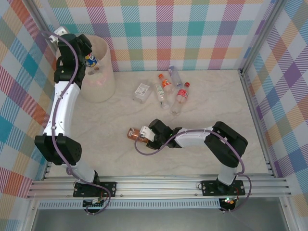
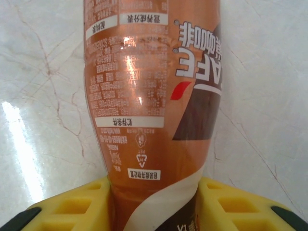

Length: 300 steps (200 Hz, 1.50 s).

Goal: Put the plastic bottles in the bin

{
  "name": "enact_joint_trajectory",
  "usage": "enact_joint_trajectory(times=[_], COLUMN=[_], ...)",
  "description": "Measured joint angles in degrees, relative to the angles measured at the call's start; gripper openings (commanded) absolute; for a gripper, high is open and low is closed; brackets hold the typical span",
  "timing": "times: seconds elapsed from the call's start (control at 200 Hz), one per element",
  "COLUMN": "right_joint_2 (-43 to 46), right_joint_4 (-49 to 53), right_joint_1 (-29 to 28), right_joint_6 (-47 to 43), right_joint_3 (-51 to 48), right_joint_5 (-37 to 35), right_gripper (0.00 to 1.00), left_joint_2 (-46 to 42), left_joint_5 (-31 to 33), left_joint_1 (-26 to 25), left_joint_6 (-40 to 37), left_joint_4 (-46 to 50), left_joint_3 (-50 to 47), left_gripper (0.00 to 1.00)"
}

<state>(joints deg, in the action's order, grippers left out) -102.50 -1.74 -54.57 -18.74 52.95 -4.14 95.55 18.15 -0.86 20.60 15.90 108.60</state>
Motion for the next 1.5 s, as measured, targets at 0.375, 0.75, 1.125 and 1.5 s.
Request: enact_joint_trajectory(times=[0.375, 0.75, 1.125, 1.5], right_joint_2=[1.4, 2.8, 3.9, 5.2], right_joint_4=[2.8, 5.7, 7.0, 6.8], right_joint_1=[1.2, 2.7, 3.2, 3.7], right_joint_6=[4.3, 7.5, 9.4, 11.0], right_joint_3=[-0.5, -0.9, -1.4, -2.9], right_joint_5=[-3.1, -4.0, -3.8, -4.2], right_gripper=[0.43, 0.39, 0.3, 0.28], left_joint_2=[9.0, 23.8, 26.6, 19.6], left_joint_5=[4.7, 9.6, 5.6, -10.4], left_joint_1=[4.9, 5.3, 5.3, 5.3], left_joint_6=[-4.7, -9.5, -6.4, -3.6], left_joint_4=[-2.8, 4.0, 19.7, 22.8], left_joint_3=[14.2, 30.6, 38.6, 31.9], left_gripper=[0.61, 0.96, 1.0, 1.0])
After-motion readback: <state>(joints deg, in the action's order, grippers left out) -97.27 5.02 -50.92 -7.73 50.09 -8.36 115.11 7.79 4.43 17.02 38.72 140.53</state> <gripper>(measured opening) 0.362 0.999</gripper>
